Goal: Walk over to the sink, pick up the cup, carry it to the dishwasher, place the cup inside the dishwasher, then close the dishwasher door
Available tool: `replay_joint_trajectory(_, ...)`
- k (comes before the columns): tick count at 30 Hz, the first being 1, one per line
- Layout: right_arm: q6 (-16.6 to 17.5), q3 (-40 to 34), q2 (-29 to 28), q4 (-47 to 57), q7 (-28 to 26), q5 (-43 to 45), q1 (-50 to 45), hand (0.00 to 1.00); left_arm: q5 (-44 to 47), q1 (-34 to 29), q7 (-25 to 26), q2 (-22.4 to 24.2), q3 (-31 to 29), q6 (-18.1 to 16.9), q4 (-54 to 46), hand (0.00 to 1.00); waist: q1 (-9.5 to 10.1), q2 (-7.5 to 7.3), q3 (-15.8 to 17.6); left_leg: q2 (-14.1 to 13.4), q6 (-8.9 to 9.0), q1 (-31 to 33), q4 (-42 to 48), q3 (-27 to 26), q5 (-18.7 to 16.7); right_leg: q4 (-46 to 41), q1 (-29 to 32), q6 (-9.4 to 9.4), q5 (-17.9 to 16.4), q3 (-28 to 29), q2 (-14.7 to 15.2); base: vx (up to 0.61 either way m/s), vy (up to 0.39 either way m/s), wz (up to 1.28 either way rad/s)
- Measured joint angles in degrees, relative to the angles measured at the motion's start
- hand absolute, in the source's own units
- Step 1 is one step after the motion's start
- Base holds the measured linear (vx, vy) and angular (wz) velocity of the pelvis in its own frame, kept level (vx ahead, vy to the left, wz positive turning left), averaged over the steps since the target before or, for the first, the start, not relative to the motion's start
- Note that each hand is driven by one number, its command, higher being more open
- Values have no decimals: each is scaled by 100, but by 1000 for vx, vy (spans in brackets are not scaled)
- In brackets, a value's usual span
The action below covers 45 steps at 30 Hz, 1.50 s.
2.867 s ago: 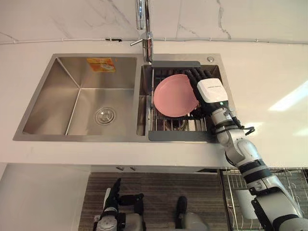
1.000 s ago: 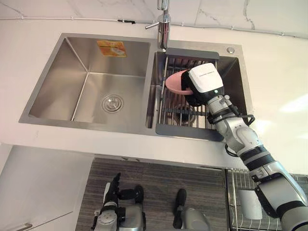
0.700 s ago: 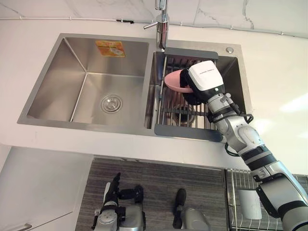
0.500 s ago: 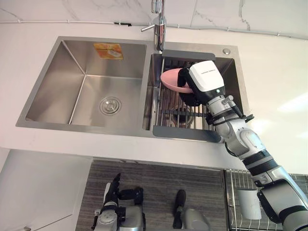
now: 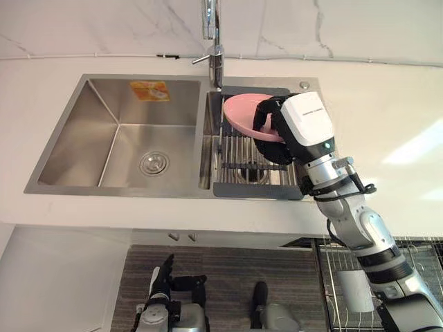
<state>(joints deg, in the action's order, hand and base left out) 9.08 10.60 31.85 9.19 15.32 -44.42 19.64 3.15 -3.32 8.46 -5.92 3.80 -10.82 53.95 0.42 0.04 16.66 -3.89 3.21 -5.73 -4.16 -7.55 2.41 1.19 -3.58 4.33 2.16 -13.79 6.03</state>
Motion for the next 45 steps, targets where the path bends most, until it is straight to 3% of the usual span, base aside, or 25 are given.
replay_joint_trajectory(13,136,-1067,-468,1658,419,176,-1127,0,-152,-18,-8,37,15,60,289,100,-196,14,-361,-28,13,-269,-75,-243,-60,129,-140,-23,60,260,-47,-33,-2,-10)
replay_joint_trajectory(25,180,-1704,-759,2068,489,254,-2140,0,-272,-39,-18,28,176,63,436,100,-377,21,-538,-76,52,-448,-75,-633,-174,200,-139,-37,128,644,-132,-2,1,-18)
replay_joint_trajectory(31,48,-2475,-983,2177,530,253,-2802,0,-271,-141,-10,45,178,62,467,100,-532,45,-691,-97,85,-488,-63,-1082,-309,172,84,-37,139,1074,-203,23,16,-37)
replay_joint_trajectory(36,-122,-2845,-1265,2104,590,252,-3130,0,-271,-207,-8,73,181,95,514,100,-762,113,-725,-89,90,-483,48,-1663,-418,-53,473,-26,143,1644,-285,24,25,-66)
replay_joint_trajectory(39,-221,-2971,-1377,1950,618,253,-3210,0,-330,-225,-9,105,298,63,510,100,-897,208,-692,-75,70,-466,203,-2027,-549,-261,703,-5,128,1986,-327,-3,15,-69)
replay_joint_trajectory(44,-398,-3529,-1383,1512,761,253,-3321,0,-367,-220,-13,250,494,-34,418,100,-1082,499,-457,10,-1,-266,567,-2305,-894,-861,1247,98,-96,2276,-295,-54,13,-32)
replay_joint_trajectory(45,-420,-3555,-1382,1431,786,254,-3312,0,-367,-217,-13,249,511,-43,412,100,-1099,473,-405,27,-15,-211,624,-2330,-912,-923,1331,108,-115,2314,-300,-57,5,-26)
